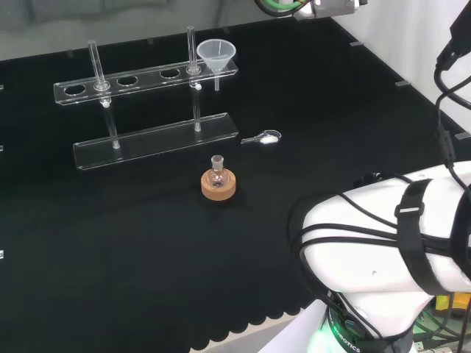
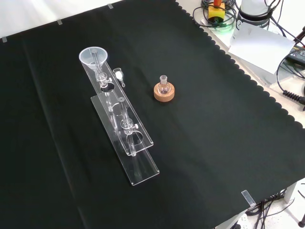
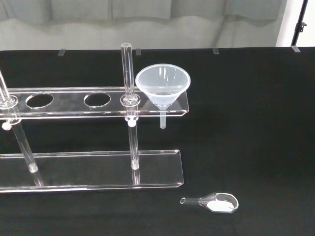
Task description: Pick up the funnel from the transparent funnel stand.
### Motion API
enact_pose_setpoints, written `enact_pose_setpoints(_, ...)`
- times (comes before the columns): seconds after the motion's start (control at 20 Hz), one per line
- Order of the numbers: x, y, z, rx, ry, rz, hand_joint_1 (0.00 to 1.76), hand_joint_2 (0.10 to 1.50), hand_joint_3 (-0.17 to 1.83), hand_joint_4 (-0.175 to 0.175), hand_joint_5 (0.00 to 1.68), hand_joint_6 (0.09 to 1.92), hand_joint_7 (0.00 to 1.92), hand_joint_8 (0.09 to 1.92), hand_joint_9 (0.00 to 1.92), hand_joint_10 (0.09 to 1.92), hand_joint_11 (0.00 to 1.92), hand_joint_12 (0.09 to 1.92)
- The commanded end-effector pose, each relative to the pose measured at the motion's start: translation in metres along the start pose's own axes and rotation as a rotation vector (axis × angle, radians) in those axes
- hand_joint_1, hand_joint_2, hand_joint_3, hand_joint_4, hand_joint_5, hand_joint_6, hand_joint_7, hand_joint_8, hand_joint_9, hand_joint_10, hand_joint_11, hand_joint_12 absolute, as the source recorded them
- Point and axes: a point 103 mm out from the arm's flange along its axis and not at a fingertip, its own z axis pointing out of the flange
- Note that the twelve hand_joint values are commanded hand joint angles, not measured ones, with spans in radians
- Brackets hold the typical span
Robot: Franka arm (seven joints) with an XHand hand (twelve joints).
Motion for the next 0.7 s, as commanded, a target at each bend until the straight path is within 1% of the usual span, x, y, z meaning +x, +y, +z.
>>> enact_pose_setpoints(0.05, 0.001, 0.000, 0.000, -0.007, -0.013, -0.004, 0.02, 1.17, 0.53, 0.011, 0.17, 0.23, 0.01, 0.47, 0.15, 0.62, 0.01, 1.26)
enact_pose_setpoints(0.1, 0.003, 0.000, 0.000, -0.005, -0.020, -0.002, 0.01, 1.21, 0.46, 0.011, 0.19, 0.16, 0.01, 0.47, 0.15, 0.62, 0.01, 1.28)
enact_pose_setpoints(0.2, 0.008, 0.002, 0.000, -0.004, -0.028, 0.000, 0.00, 1.24, 0.40, 0.011, 0.22, 0.10, 0.00, 0.47, 0.15, 0.61, 0.00, 1.29)
enact_pose_setpoints(0.25, 0.002, 0.002, 0.000, -0.006, -0.016, 0.004, 0.00, 1.25, 0.39, 0.011, 0.23, 0.09, 0.00, 0.47, 0.15, 0.61, 0.00, 1.29)
enact_pose_setpoints(0.35, 0.000, 0.003, 0.000, -0.007, -0.017, 0.007, 0.00, 1.25, 0.38, 0.011, 0.23, 0.09, 0.00, 0.47, 0.15, 0.61, 0.00, 1.29)
enact_pose_setpoints(0.6, 0.010, 0.011, 0.005, 0.011, -0.030, 0.014, 0.00, 1.26, 0.37, 0.011, 0.23, 0.09, 0.00, 0.47, 0.15, 0.61, 0.00, 1.29)
enact_pose_setpoints(0.7, 0.010, 0.016, 0.009, 0.014, -0.030, 0.017, 0.00, 1.26, 0.37, 0.011, 0.24, 0.09, 0.00, 0.47, 0.15, 0.61, 0.00, 1.29)
